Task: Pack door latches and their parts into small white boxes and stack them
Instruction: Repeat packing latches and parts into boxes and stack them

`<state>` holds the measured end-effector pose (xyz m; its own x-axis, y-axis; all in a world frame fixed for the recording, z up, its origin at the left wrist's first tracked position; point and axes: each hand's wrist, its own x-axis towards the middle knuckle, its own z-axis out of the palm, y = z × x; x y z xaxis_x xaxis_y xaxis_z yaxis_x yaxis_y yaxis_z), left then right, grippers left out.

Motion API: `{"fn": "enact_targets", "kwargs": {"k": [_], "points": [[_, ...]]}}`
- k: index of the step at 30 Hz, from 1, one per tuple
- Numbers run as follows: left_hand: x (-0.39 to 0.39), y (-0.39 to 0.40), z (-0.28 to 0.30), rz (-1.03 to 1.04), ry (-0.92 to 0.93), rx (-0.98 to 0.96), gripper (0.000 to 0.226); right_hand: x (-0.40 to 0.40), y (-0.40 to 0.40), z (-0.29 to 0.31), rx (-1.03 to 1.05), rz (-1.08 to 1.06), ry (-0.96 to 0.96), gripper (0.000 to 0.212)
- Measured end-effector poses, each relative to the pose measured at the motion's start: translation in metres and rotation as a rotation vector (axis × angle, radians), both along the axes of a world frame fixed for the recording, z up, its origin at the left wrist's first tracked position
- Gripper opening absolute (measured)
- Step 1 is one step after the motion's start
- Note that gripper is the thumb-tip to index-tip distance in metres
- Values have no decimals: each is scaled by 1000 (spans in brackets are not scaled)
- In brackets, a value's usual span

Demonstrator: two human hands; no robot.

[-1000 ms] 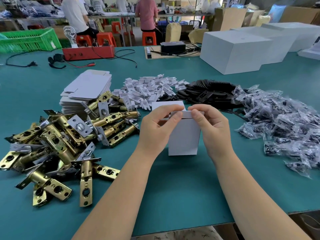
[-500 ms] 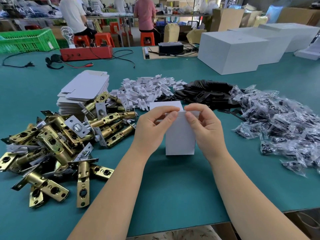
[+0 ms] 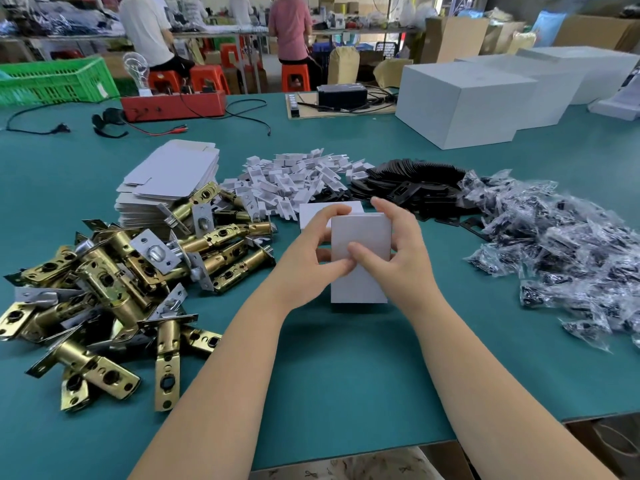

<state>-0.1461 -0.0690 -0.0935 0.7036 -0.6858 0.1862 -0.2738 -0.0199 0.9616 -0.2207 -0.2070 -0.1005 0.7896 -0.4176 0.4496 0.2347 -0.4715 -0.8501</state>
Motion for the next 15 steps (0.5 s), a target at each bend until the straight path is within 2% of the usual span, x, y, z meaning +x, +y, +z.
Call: {"fn": "enact_targets", "kwargs": {"k": [4,8,11,15], "points": [[5,-1,-3,115,84,-53,55,6,2,-7,147,-33,136,83],[9,-3,-7,285,388,-209,47,10,-2,-12,108,-94,282,61],[15,-5,-8,348,586,-359,45,8,1,-13,101,-145,252,56],[16,-9,-11,358,729,-561,47,6,14,-14,120,-189,153,72]]}}
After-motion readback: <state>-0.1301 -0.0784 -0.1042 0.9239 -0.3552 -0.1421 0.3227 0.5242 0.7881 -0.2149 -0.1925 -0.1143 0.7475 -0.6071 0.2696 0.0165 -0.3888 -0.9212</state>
